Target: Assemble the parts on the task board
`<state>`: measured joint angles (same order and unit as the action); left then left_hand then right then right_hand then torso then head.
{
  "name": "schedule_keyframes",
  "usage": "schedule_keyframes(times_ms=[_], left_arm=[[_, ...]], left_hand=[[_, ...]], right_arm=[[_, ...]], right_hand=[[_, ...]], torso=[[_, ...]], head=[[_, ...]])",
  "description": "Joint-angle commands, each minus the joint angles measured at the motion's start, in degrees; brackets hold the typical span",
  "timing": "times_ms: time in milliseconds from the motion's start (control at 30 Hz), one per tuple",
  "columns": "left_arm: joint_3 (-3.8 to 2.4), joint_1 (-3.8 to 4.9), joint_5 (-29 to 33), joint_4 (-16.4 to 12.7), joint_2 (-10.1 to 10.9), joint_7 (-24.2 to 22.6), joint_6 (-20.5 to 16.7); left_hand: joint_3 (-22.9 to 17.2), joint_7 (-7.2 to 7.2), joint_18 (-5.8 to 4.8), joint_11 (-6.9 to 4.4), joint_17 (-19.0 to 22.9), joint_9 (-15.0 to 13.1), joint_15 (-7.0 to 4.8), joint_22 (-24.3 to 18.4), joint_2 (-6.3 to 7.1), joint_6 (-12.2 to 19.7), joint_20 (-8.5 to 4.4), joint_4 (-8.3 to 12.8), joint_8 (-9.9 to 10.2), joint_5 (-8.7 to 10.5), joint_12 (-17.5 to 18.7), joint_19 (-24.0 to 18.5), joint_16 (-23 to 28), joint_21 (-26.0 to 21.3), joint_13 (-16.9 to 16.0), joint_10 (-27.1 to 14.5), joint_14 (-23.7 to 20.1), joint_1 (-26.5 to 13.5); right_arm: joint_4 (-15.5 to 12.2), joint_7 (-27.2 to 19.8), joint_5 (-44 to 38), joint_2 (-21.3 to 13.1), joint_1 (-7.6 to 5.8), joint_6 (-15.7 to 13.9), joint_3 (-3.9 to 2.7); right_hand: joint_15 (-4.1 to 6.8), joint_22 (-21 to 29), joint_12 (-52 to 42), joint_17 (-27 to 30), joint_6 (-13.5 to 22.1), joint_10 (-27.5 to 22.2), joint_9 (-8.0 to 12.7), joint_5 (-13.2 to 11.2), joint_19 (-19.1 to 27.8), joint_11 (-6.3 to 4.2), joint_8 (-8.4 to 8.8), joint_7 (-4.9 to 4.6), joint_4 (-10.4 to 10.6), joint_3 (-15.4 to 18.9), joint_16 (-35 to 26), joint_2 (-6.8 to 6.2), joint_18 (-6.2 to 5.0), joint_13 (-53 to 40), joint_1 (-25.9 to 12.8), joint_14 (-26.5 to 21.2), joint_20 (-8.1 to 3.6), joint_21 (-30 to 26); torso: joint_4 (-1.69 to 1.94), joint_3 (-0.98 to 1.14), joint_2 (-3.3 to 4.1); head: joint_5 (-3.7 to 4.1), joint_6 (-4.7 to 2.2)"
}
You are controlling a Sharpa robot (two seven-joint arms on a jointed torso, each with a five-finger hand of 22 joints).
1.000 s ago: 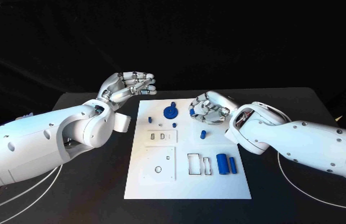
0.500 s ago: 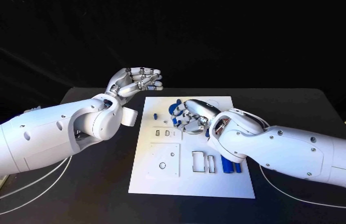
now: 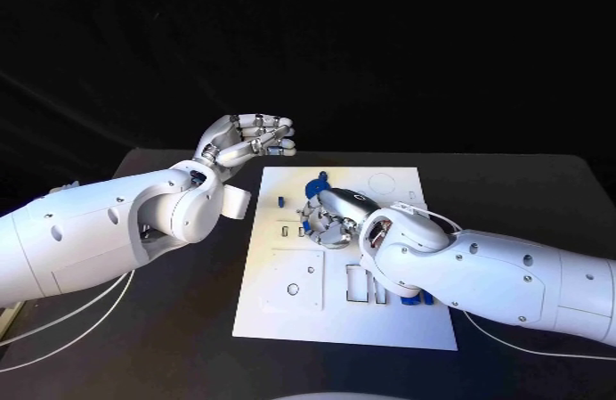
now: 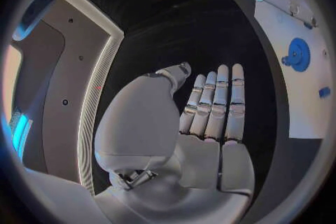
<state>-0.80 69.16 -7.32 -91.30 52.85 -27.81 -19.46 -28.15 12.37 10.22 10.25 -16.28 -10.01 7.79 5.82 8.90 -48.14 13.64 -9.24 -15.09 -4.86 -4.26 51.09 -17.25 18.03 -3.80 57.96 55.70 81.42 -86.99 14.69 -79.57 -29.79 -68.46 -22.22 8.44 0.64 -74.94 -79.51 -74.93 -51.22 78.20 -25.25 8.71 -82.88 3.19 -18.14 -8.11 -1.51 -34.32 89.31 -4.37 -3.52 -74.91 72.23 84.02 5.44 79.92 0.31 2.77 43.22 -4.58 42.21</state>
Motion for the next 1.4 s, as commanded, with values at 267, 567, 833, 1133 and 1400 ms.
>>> schedule_keyframes(times_ms=[267, 567, 833, 1133, 1400], left_arm=[[-0.02, 0.04, 0.17, -0.17, -0.14, -0.16, 1.3], [-0.02, 0.04, 0.17, -0.18, -0.12, -0.14, 1.33], [-0.02, 0.04, 0.17, -0.17, -0.06, -0.13, 1.33], [-0.02, 0.04, 0.17, -0.15, 0.0, -0.13, 1.3], [-0.02, 0.03, 0.17, -0.13, 0.02, -0.12, 1.31]], left_hand=[[-0.21, 1.13, 0.28, 0.26, -0.05, -0.09, 0.05, -0.09, -0.03, 0.14, 0.37, 0.01, 0.21, 0.23, 0.29, 0.21, 0.29, -0.33, -0.05, 0.14, -0.36, -0.66], [-0.21, 1.13, 0.28, 0.26, -0.05, -0.09, 0.05, -0.09, -0.03, 0.14, 0.37, 0.01, 0.21, 0.23, 0.29, 0.21, 0.29, -0.33, -0.05, 0.14, -0.36, -0.66], [-0.21, 1.13, 0.28, 0.26, -0.05, -0.09, 0.05, -0.09, -0.03, 0.14, 0.37, 0.01, 0.21, 0.23, 0.29, 0.21, 0.29, -0.33, -0.05, 0.14, -0.36, -0.66], [-0.21, 1.13, 0.28, 0.26, -0.05, -0.09, 0.05, -0.09, -0.03, 0.14, 0.37, 0.01, 0.21, 0.23, 0.29, 0.21, 0.29, -0.33, -0.05, 0.14, -0.36, -0.66], [-0.32, 1.15, 0.28, 0.27, -0.17, -0.11, 0.06, -0.14, 0.02, 0.15, 0.37, 0.13, 0.24, 0.26, 0.36, 0.22, 0.38, -0.33, -0.04, 0.16, -0.36, -0.77]], right_arm=[[1.12, 1.94, -3.02, 0.64, 0.49, 1.72, 0.1], [1.55, 2.42, -3.51, 0.72, 0.55, 2.05, 0.14], [1.64, 2.5, -3.85, 0.69, 0.63, 2.1, 0.17], [1.63, 2.51, -3.92, 0.58, 0.66, 2.42, 0.19], [1.57, 2.29, -3.93, 0.64, 0.67, 2.64, 0.2]], right_hand=[[0.07, -4.36, 0.25, -12.85, -0.47, -0.08, -1.82, -0.02, 0.15, 0.13, -1.51, 0.1, 0.19, 0.06, -0.06, -0.18, 0.43, -0.38, -1.08, 5.45, -0.1, -0.23], [0.07, -4.35, 0.26, -12.84, -0.42, -0.08, -1.86, -0.13, 0.15, 0.12, -1.57, 0.11, 0.23, 0.2, -0.07, -0.43, 0.42, -0.38, -1.4, 5.45, -0.09, -0.26], [0.08, -4.36, 0.27, -12.78, -0.26, -0.09, -1.88, -0.26, 0.13, 0.12, -1.59, 0.11, 0.22, 0.44, -0.09, -0.95, 0.42, -0.38, -1.83, 5.43, -0.08, -0.28], [0.01, -4.17, 0.5, -12.57, 0.22, -0.34, -1.8, 0.08, 0.24, 0.22, -1.46, -0.02, 0.56, 1.16, -0.17, -2.09, 0.36, -0.14, -2.99, 5.38, -0.04, -0.56], [-0.08, -4.08, 0.7, -12.45, 0.83, -0.59, -1.65, 0.42, 0.3, 0.35, -1.16, -0.2, 0.65, 1.53, -0.22, -2.68, 0.33, 0.08, -3.38, 5.35, 0.01, -0.72]], torso=[[-0.12, -0.05, -0.02], [-0.07, 0.0, -0.05], [-0.09, -0.02, -0.04], [-0.09, -0.01, -0.03], [-0.12, 0.03, -0.03]], head=[[-0.28, 0.41], [-0.42, 0.57], [-0.42, 0.62], [-0.51, 0.69], [-0.64, 0.78]])
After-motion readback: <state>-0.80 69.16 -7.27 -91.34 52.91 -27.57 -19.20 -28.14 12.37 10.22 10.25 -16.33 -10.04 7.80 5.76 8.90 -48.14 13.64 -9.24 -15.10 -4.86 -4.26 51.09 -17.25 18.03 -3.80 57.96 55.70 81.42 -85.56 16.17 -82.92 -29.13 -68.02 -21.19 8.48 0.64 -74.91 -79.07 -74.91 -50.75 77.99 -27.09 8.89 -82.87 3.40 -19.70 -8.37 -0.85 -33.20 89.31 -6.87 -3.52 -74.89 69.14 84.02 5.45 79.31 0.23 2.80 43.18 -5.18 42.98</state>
